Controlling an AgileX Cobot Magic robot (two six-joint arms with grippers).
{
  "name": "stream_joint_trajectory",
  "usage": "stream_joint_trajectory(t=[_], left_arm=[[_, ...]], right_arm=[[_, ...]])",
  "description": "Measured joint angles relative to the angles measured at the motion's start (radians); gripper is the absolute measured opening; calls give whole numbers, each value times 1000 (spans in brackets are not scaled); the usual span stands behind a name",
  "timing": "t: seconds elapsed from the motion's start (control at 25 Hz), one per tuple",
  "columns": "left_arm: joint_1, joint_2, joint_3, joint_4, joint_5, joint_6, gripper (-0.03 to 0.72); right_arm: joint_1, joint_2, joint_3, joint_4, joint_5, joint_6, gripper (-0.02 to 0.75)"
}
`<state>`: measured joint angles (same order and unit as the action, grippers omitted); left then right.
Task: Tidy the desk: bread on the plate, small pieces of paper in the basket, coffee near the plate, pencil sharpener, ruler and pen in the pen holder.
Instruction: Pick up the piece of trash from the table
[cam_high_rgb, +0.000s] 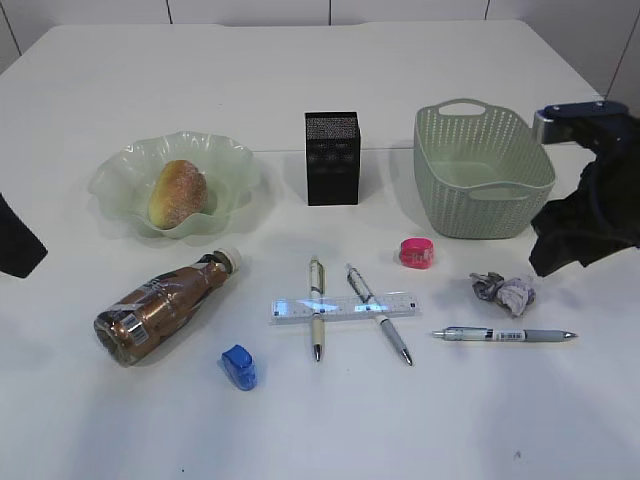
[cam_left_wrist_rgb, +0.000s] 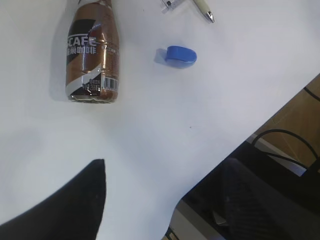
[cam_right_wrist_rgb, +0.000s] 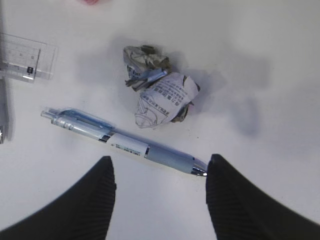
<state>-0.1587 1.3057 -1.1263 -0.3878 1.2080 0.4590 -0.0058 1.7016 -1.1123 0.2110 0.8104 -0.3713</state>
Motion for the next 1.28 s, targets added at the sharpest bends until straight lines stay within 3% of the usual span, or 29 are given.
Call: stream_joint_trajectory(t=[1.28], left_arm=[[0,-78,3,9,24,-21,510]], right_arm=[[0,241,-8,91,-166,1,492]])
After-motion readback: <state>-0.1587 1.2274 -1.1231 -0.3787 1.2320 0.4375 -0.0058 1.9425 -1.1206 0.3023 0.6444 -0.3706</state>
